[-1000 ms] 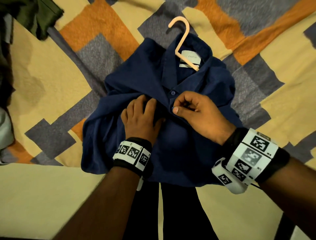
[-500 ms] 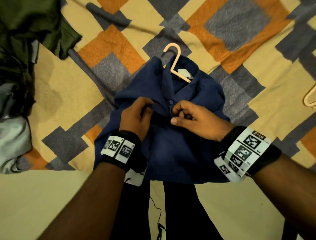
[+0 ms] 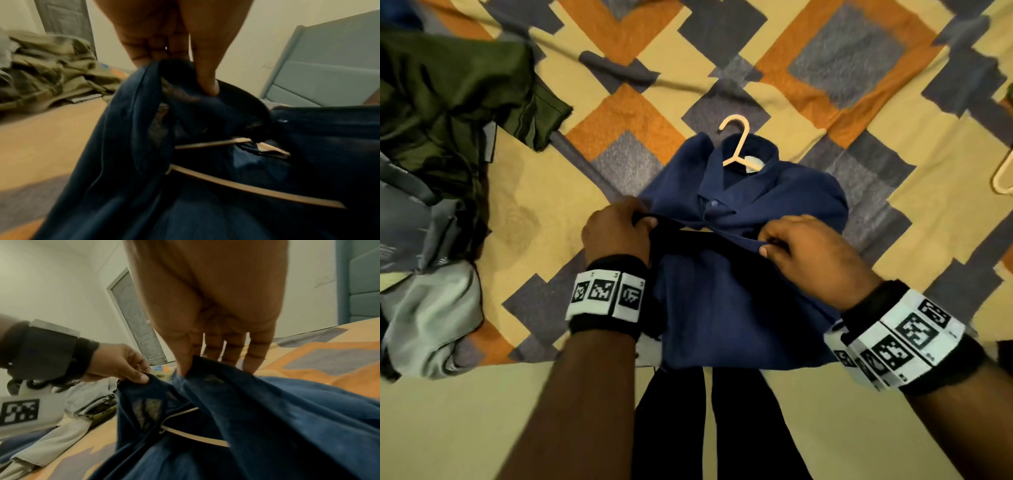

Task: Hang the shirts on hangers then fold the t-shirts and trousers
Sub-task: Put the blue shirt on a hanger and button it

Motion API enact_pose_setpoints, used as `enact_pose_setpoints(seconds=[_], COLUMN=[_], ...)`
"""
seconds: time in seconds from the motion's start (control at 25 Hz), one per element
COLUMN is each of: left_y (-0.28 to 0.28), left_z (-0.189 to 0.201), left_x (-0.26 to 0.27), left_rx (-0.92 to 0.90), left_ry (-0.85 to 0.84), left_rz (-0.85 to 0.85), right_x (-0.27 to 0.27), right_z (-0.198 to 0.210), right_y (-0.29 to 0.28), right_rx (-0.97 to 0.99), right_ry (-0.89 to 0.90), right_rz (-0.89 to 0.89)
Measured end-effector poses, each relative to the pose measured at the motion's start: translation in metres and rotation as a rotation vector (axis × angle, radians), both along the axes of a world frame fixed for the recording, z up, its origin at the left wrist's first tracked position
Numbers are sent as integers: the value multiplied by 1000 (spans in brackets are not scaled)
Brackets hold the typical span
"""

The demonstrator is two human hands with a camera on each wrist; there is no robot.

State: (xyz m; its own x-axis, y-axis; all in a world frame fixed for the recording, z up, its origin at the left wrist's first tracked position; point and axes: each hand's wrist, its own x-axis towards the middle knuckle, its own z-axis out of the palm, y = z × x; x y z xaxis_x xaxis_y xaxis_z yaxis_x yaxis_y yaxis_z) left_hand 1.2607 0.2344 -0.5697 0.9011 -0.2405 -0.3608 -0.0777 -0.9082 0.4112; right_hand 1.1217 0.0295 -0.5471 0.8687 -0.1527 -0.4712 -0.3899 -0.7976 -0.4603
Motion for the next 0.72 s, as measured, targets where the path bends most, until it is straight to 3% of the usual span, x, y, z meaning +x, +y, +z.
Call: enact_pose_setpoints(seconds=[0.08, 0.16, 0.24, 0.44, 0.52, 0.72], left_y=[-7, -13, -13, 4, 6, 3], left_z=[-16, -20, -14, 7, 10, 11], left_x=[-24, -58, -86, -107, -109, -108], left_rx=[-227, -498, -632, -930, -979, -860], left_ry=[-38, 119, 299, 527, 559, 522], left_rz=[-53, -11, 71, 258, 308, 254], right_x=[-2, -9, -21, -39, -43, -40], right_z=[-8, -18, -28, -12, -6, -3], right_y=[17, 33, 50, 67, 65, 64], right_rx=[-107, 113, 438, 665, 741, 759], right_ry=[9, 8, 5, -90, -81, -56], right_rz=[-30, -238, -499, -727, -768, -720])
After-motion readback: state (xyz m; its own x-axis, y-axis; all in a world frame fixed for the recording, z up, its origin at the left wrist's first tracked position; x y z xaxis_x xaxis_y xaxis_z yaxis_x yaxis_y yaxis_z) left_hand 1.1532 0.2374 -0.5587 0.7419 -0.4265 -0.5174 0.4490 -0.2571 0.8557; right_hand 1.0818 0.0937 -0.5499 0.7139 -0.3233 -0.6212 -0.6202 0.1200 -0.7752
